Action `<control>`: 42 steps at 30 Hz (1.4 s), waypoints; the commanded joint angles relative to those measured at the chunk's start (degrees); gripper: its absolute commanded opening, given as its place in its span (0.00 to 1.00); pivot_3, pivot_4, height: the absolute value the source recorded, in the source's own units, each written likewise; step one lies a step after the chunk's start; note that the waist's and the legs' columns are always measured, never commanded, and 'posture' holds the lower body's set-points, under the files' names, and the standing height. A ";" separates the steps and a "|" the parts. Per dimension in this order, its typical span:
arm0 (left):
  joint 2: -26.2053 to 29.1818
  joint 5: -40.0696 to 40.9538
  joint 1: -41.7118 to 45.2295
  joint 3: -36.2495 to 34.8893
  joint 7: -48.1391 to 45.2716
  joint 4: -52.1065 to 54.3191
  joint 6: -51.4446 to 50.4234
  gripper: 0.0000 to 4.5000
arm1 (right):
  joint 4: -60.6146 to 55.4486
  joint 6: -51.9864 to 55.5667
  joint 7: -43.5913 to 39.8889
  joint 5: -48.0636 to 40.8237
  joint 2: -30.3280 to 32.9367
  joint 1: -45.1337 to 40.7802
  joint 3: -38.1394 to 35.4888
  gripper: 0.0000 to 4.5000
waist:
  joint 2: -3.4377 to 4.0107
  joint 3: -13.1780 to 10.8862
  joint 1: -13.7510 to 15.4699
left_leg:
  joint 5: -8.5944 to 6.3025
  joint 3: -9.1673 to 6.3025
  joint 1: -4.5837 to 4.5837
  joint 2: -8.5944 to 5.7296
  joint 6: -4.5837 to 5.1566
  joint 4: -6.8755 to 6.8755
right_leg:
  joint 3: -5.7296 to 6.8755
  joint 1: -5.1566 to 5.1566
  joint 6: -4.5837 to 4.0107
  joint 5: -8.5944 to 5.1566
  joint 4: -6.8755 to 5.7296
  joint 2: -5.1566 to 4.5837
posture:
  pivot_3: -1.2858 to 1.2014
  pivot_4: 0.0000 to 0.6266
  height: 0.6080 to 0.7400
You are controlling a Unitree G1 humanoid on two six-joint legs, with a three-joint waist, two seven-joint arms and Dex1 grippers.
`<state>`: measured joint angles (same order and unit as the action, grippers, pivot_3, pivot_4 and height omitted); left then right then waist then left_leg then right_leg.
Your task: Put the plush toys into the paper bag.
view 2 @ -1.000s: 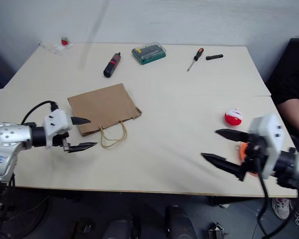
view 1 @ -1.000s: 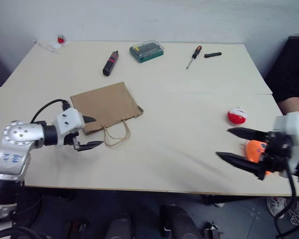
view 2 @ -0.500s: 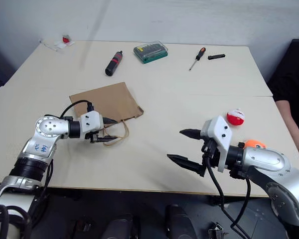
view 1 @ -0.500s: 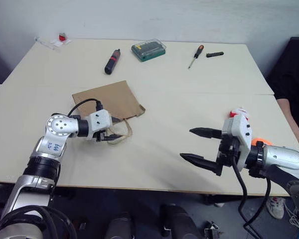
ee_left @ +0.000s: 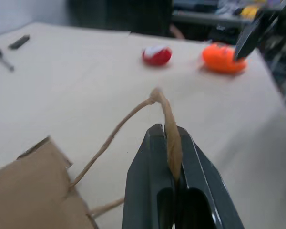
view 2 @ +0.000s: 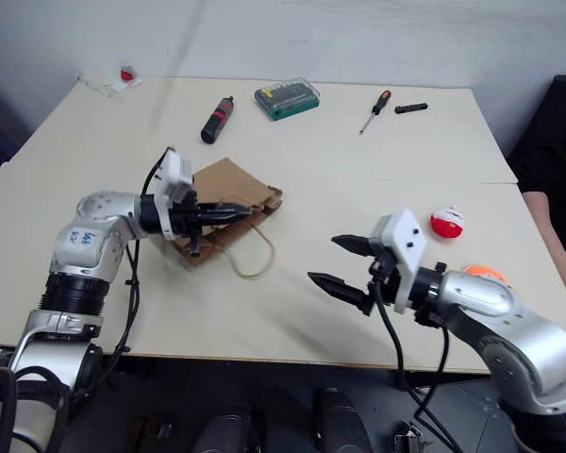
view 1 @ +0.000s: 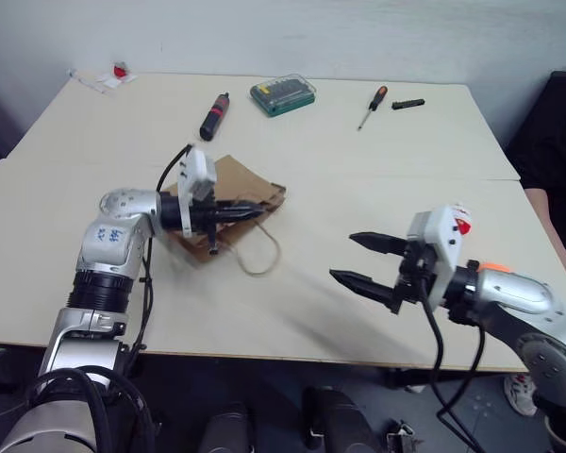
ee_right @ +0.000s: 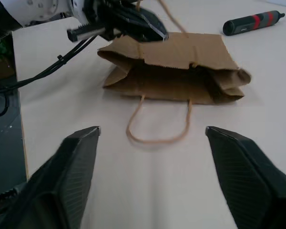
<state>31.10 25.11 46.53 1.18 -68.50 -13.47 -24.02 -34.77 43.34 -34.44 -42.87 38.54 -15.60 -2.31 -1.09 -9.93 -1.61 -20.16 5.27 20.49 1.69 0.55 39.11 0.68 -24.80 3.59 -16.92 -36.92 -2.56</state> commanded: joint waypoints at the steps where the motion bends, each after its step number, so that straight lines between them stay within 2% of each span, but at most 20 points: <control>1: -0.97 2.05 0.59 0.09 -0.43 4.27 -1.66 0.00 | 5.20 -3.27 0.91 5.34 -3.89 -5.63 5.03 0.50 | 0.01 0.00 -0.21 | 0.00 0.04 -0.06 0.00 -0.01 0.00 | -0.05 0.00 0.00 0.00 -0.03 0.02 | 0.52 0.24 1.00; 6: -2.91 4.45 2.05 -1.11 0.75 6.78 -4.48 0.00 | 17.29 -7.75 0.11 12.92 -10.35 -12.38 10.93 0.09 | 0.01 -0.01 0.04 | 0.05 0.05 -0.08 -0.01 -0.08 0.01 | -0.07 -0.04 -0.01 -0.01 -0.06 0.04 | 0.52 0.24 1.00; 7: -3.17 4.79 2.31 -1.26 1.06 7.27 -4.97 0.00 | 19.56 -8.86 -0.11 14.37 -11.39 -13.23 11.82 0.02 | 0.01 -0.01 0.05 | 0.05 0.05 -0.07 -0.01 -0.07 0.01 | -0.06 -0.04 -0.01 0.00 -0.10 0.04 | 0.52 0.24 1.00; 8: -3.57 5.17 2.54 -1.50 1.69 7.88 -5.49 0.00 | 21.61 -9.89 -0.37 15.74 -12.45 -13.94 12.79 0.01 | 0.01 -0.01 0.12 | 0.04 0.05 -0.04 -0.01 -0.07 0.01 | -0.05 -0.04 -0.01 0.00 -0.09 0.03 | 0.52 0.24 1.00; 16: -5.76 6.74 2.56 -2.31 5.49 11.05 -7.49 0.00 | 33.41 -17.85 -3.48 27.30 -17.65 -18.32 21.14 0.01 | 0.02 -0.01 -0.09 | 0.05 0.07 0.39 -0.03 -0.06 0.10 | -0.06 -0.51 0.00 0.00 -0.20 0.00 | 0.52 0.24 1.00; 27: -9.65 8.95 3.84 -1.96 9.11 13.09 -9.23 0.00 | 46.27 -34.56 -15.17 45.17 -15.07 -26.68 32.94 0.01 | 0.02 -0.01 -0.11 | 0.08 0.06 0.66 -0.04 -0.10 0.35 | -0.05 -0.77 0.00 0.00 -0.46 0.00 | 0.52 0.24 1.00; 31: -11.08 8.18 3.31 -0.01 8.54 13.80 -8.38 0.00 | 50.23 -39.38 -18.43 46.76 -16.72 -30.27 33.05 0.01 | 0.02 -0.01 -0.12 | 0.08 0.05 0.66 -0.04 -0.10 0.44 | -0.04 -0.76 0.00 0.00 -0.50 0.00 | 0.52 0.24 1.00; 34: -11.78 10.09 3.43 -0.55 8.99 15.14 -10.02 0.00 | 51.43 -35.97 -21.17 42.07 -19.69 -30.45 29.83 0.01 | 0.02 -0.01 -0.19 | 0.08 0.05 0.67 -0.02 -0.10 0.46 | -0.03 -0.76 0.00 0.00 -0.53 0.00 | 0.52 0.24 1.00; 39: -10.95 11.88 2.31 -0.61 8.83 18.81 -12.16 0.00 | 50.17 -15.47 -26.70 28.75 -23.97 -28.19 22.65 0.01 | 0.04 -0.02 -0.19 | 0.09 0.02 0.66 0.03 -0.12 0.49 | -0.03 -0.77 0.00 0.00 -0.59 0.00 | 0.52 0.24 1.00; 42: -10.65 12.50 1.80 -0.88 9.41 20.05 -12.81 0.00 | 51.37 -7.78 -25.49 26.26 -25.44 -28.23 20.32 0.01 | 0.04 -0.02 -0.16 | 0.08 0.02 0.67 0.01 -0.11 0.51 | -0.03 -0.76 0.00 0.00 -0.60 -0.05 | 0.52 0.24 1.00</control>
<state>20.28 36.02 48.42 1.04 -59.45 4.06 -36.76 17.44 31.77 -60.36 -14.11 13.88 -43.46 20.16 -1.05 -9.95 -1.77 -20.08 5.29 21.16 1.70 0.44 39.62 0.65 -25.56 3.59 -16.92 -37.53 -2.61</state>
